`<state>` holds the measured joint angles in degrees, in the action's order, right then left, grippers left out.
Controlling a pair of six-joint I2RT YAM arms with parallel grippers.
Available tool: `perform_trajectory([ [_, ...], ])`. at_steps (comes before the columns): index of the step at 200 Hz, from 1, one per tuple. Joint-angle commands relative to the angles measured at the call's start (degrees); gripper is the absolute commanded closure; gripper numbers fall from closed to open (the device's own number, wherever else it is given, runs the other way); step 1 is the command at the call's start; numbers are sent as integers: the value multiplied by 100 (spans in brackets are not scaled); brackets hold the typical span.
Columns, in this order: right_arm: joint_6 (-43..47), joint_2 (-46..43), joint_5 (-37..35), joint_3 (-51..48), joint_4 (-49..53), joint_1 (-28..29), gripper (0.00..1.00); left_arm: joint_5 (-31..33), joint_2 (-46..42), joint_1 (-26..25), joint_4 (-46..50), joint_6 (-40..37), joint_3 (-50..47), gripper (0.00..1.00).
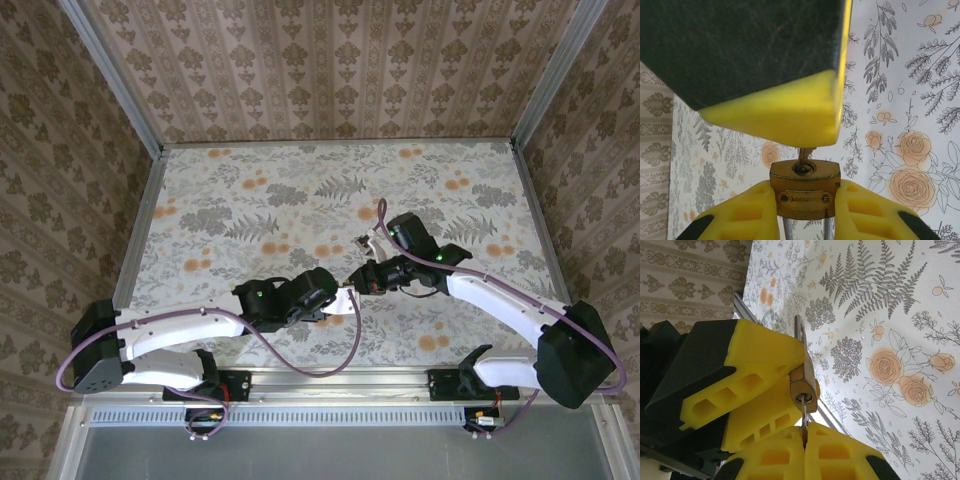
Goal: Unlock with the key
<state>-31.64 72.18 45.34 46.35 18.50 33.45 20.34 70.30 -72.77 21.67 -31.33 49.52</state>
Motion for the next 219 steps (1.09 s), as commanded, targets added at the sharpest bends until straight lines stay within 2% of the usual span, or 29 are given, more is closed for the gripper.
perform_trajectory([
  [1,115,174,-190,85,69,135,100,-453,-182,-76,-809,171,531,75],
  [39,-39,206,-130,17,-63,179,100,-358,-184,48,-994,113,519,76],
  [145,69,367,-315,221,-99,214,100,-974,-9,35,-1166,323,802,76],
  [219,193,494,-678,333,24,373,100,-1171,158,95,-1381,417,1040,77],
])
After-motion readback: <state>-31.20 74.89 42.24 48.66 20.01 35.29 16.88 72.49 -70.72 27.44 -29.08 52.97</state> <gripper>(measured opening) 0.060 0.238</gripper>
